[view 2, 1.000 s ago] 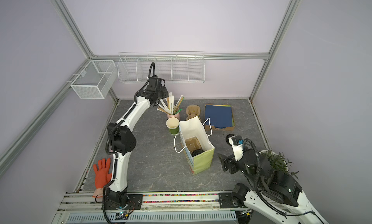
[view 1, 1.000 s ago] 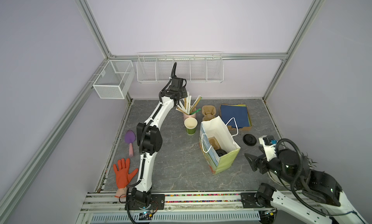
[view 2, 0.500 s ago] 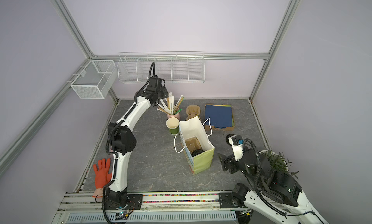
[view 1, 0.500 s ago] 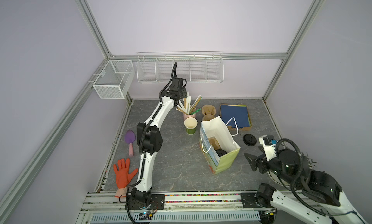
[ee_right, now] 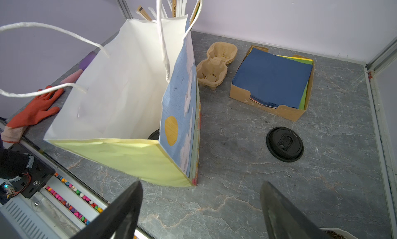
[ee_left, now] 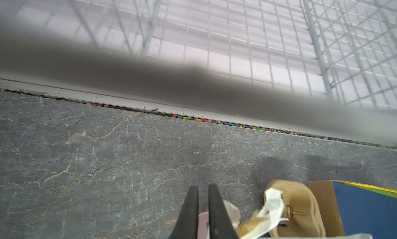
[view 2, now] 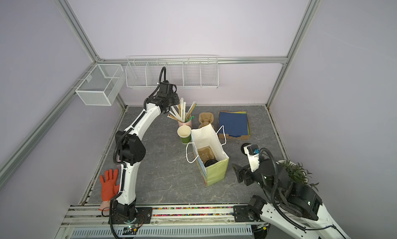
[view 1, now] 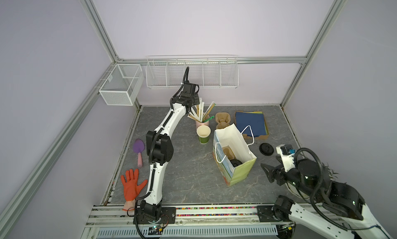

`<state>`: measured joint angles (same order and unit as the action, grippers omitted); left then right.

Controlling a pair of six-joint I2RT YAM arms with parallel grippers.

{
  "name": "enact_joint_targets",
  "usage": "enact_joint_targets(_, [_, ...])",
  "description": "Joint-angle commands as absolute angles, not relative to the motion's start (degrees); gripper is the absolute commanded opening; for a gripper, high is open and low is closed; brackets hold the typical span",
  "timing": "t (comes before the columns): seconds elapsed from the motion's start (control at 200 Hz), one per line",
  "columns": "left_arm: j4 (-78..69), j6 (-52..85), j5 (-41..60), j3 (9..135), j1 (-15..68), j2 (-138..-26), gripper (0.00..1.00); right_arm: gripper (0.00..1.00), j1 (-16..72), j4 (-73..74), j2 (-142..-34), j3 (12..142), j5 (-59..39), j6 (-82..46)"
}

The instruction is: Pack the takeout coffee

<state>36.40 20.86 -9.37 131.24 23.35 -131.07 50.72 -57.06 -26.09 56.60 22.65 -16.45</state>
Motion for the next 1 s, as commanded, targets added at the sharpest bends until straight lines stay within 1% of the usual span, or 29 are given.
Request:
enact_joint_targets(0.0, [40.5,20.7,-7.8,128.9,23.1,-134.3,0.11,0.88,50.7,-55.6,-25.3,55.6,22.3,-15.8])
enact_joint_targets(0.155, [40.1,21.1,-6.9,128.5,23.1,-134.6,0.07,0.88,50.7,-55.6,-25.1,55.6,22.3,-15.9])
enact_joint_targets(0.26, [40.4,20.8,-7.0,128.5,23.1,-134.7,0.00,0.88,50.7,-55.6,-25.1,55.6,22.3,-15.8])
enact_joint_targets(0.545, [40.4,21.1,-7.0,128.4,23.0,-132.4,0.00,0.88,50.7,-55.5,-25.0,55.6,22.4,-15.8])
enact_joint_targets(0.995, [37.2,24.2,-4.1,124.1,23.1,-123.0,0.00,0.88,50.7,-55.5,-24.7,55.6,22.4,-15.7])
